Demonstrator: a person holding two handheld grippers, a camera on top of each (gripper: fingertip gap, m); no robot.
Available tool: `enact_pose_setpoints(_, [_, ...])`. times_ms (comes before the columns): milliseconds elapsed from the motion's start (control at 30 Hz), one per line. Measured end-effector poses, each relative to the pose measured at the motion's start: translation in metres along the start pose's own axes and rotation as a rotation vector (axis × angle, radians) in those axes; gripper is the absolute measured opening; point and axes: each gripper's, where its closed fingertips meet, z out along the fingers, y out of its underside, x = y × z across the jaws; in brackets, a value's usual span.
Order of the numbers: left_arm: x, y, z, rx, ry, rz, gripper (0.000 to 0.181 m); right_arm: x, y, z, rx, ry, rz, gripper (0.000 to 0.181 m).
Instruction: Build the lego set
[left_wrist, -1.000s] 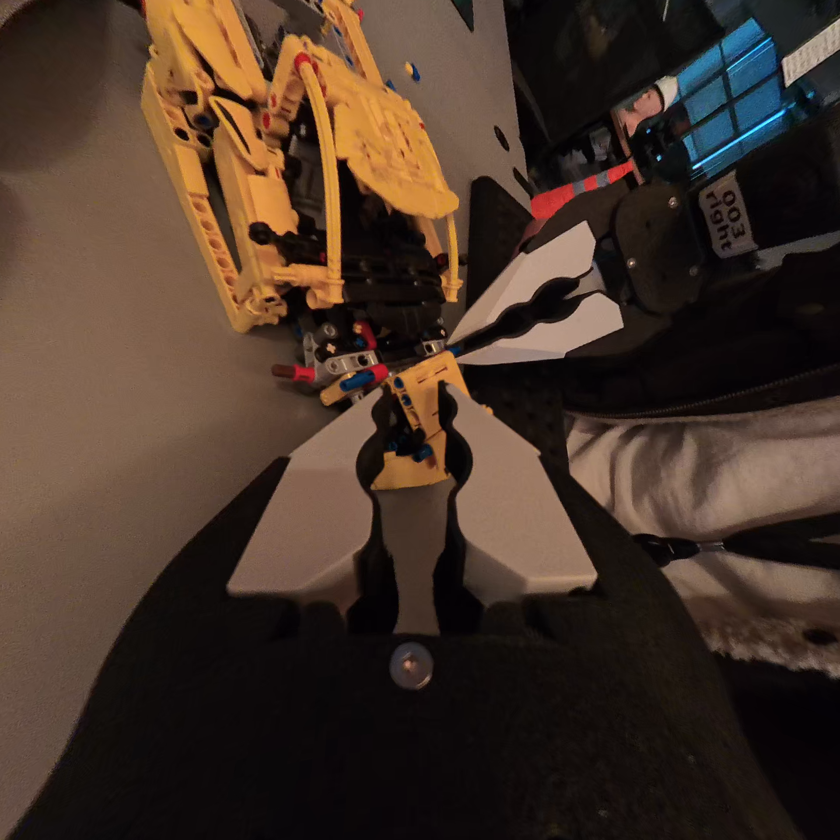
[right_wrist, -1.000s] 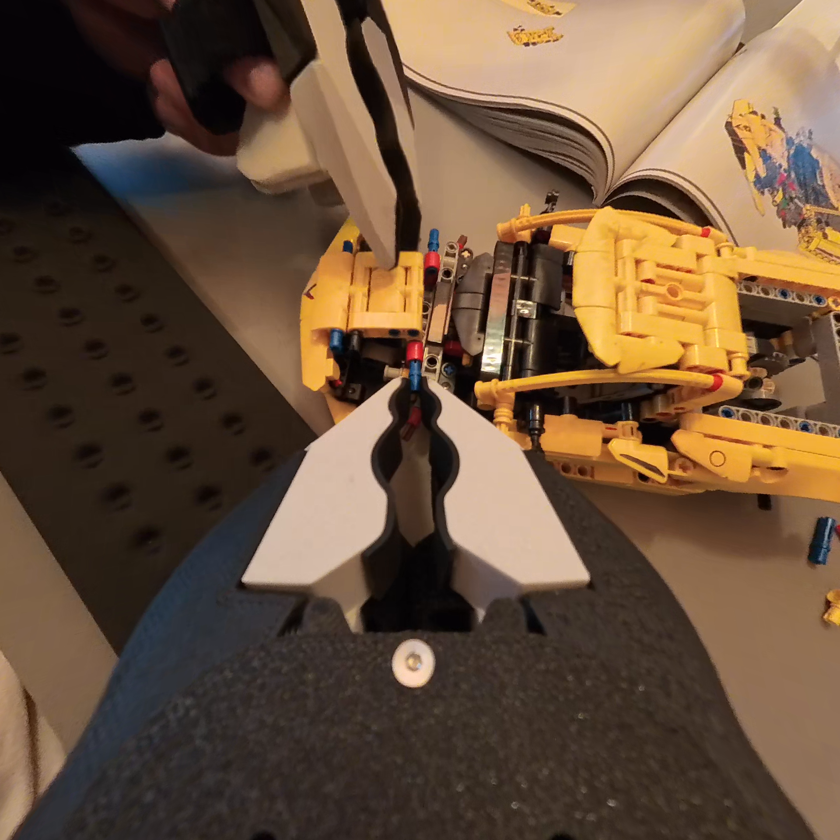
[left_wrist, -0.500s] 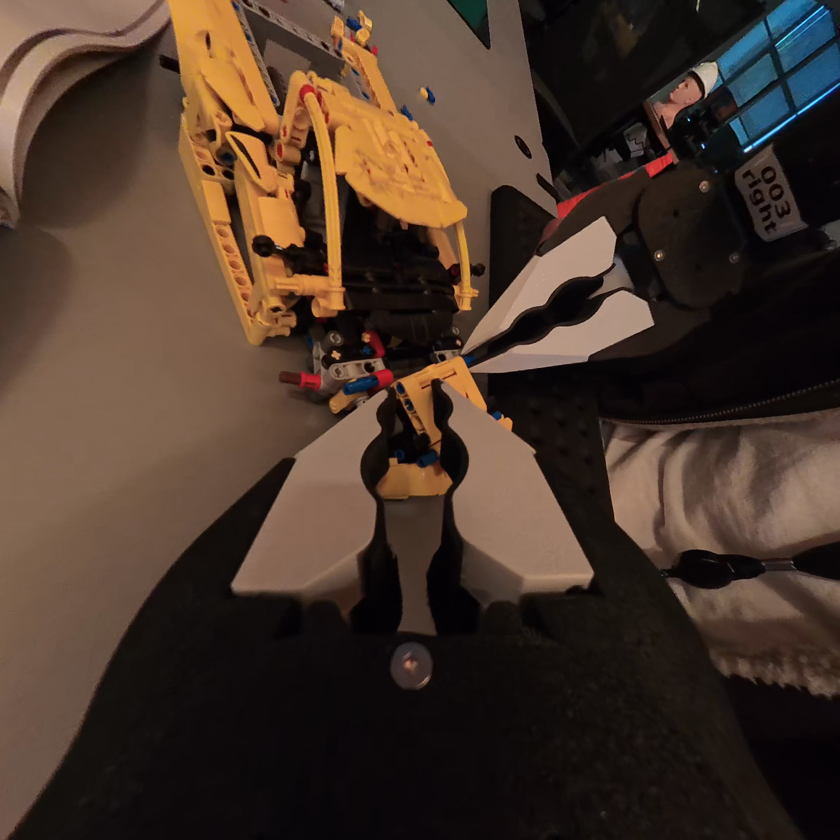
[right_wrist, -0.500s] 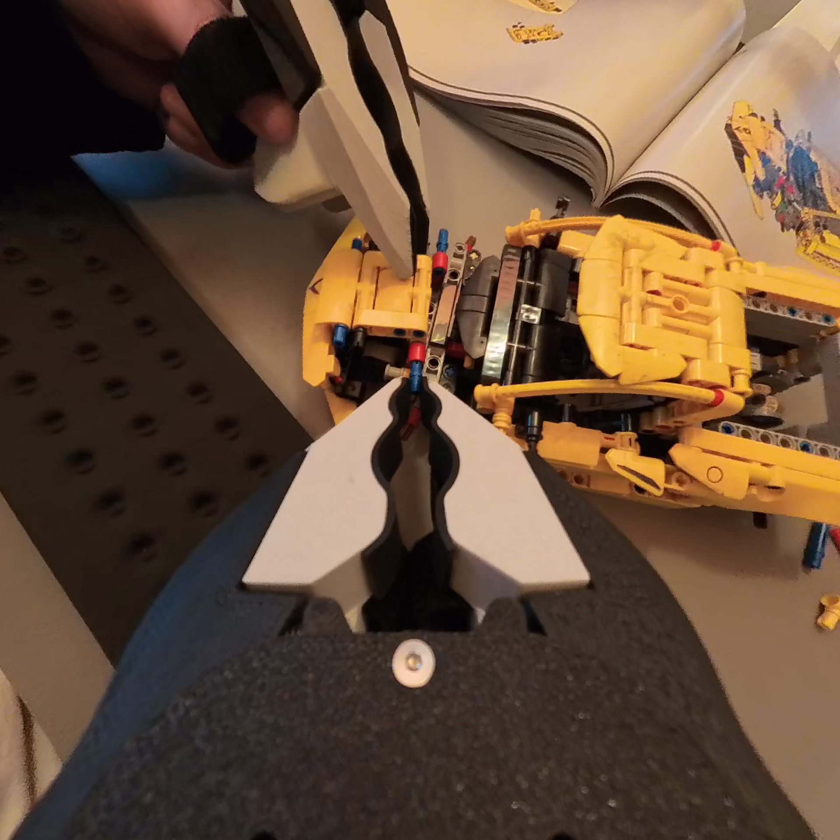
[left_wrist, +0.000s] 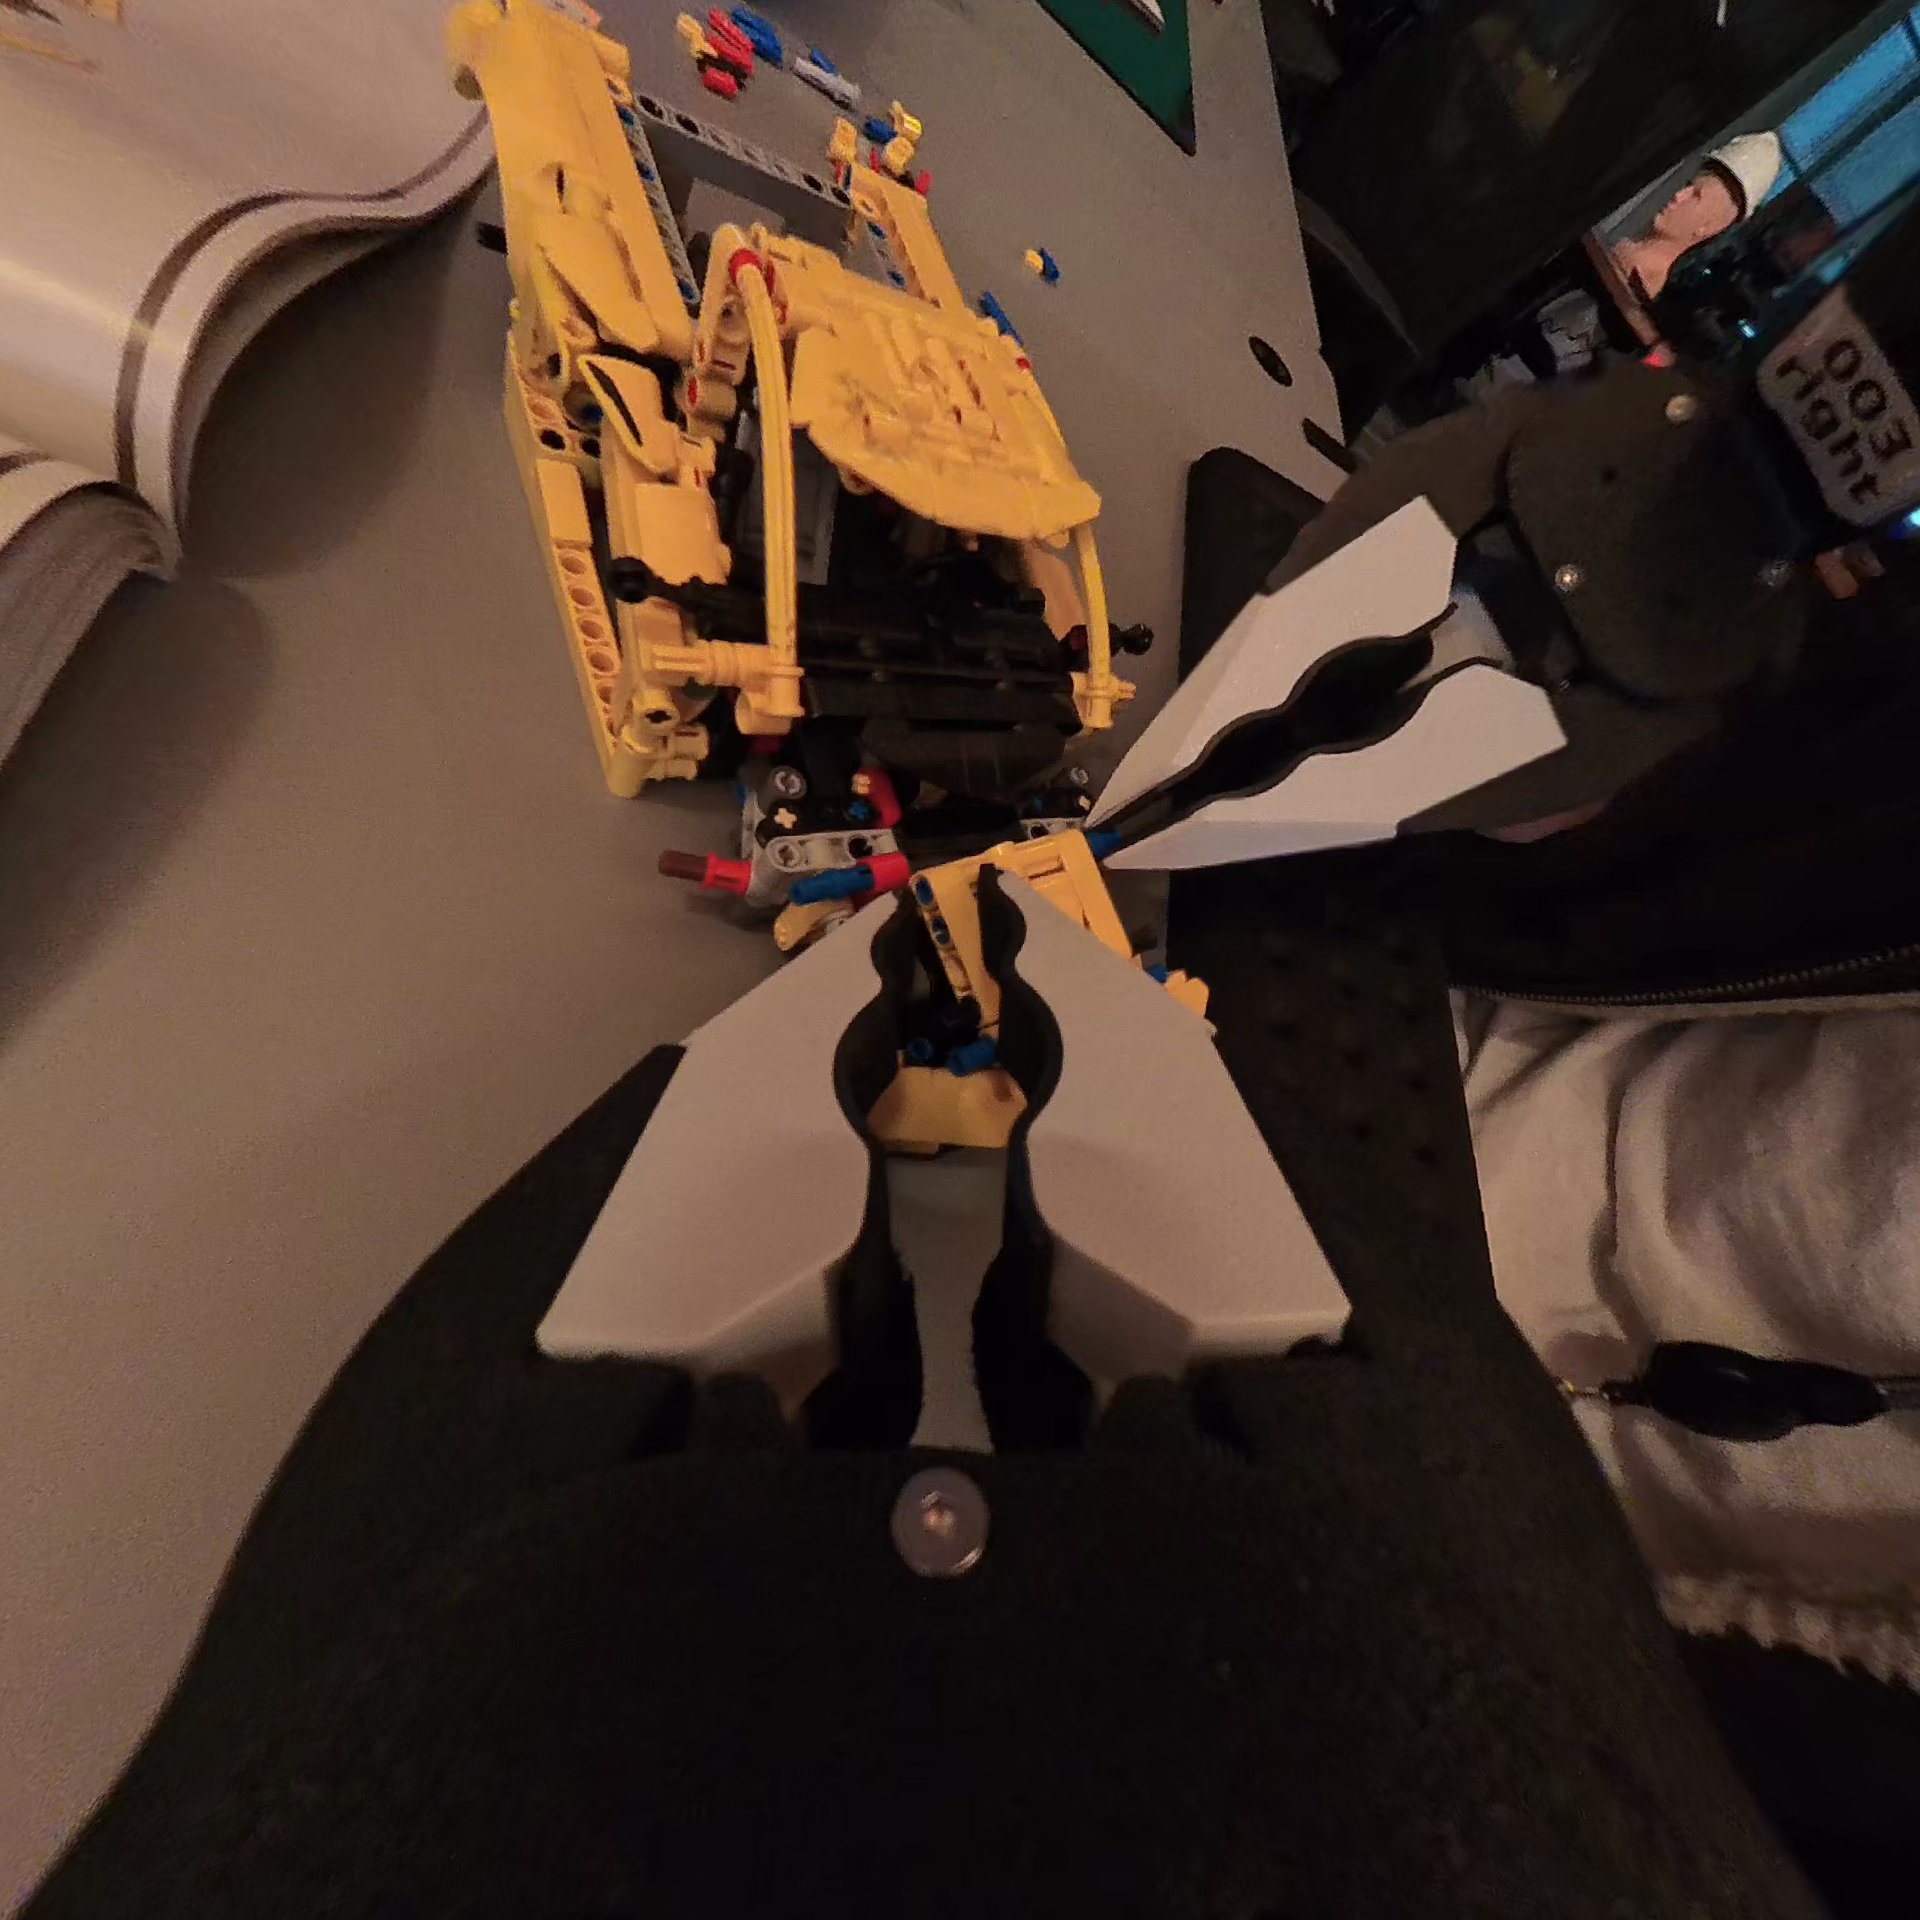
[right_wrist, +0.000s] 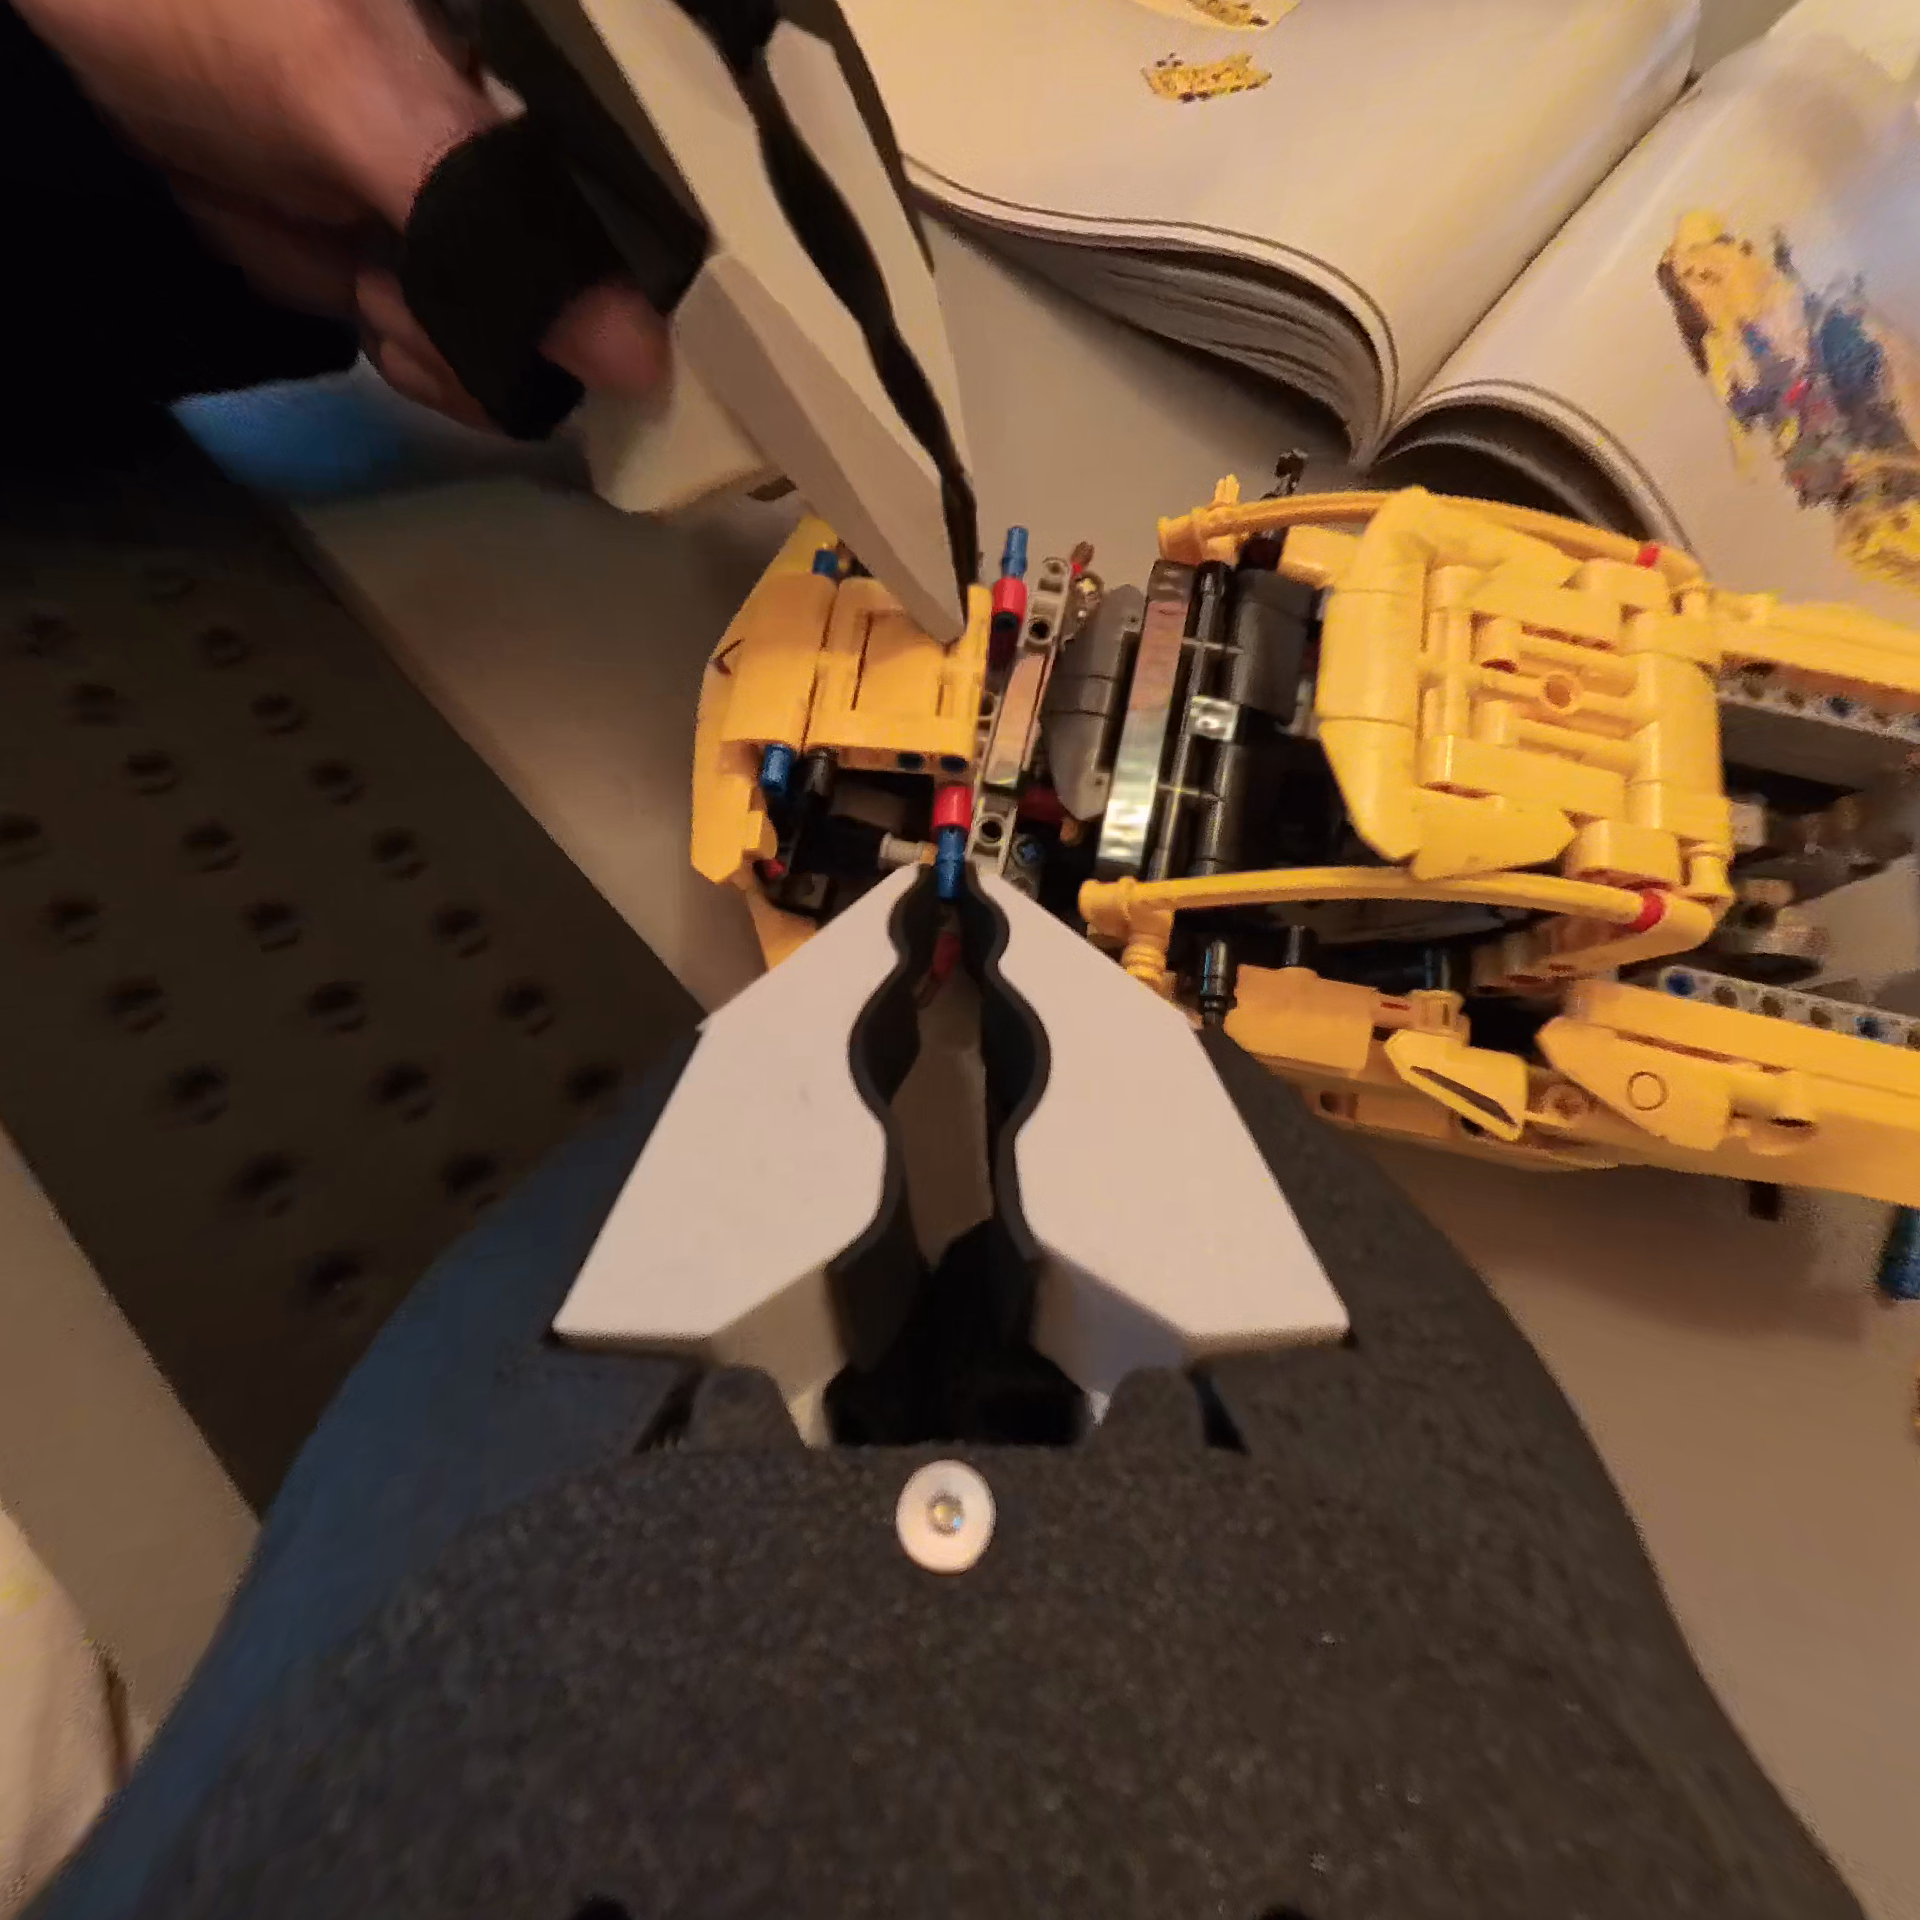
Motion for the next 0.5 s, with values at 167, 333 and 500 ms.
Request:
enact_pose_setpoints(167, [0.01, -0.001, -0.002, 0.025, -0.044, 0.035, 0.033, 0.0, 0.0, 0.0, -0.006, 0.01, 0.0, 0.003])
enact_pose_setpoints(333, [0.013, 0.002, 0.004, 0.01, -0.177, 0.121, 0.041, 0.001, 0.0, 0.0, -0.003, 0.001, 0.014, 0.003])
enact_pose_setpoints(500, [0.012, 0.008, 0.01, -0.014, -0.299, 0.142, 0.046, 0.001, 0.0, 0.0, -0.006, 0.016, 0.008, 0.003])
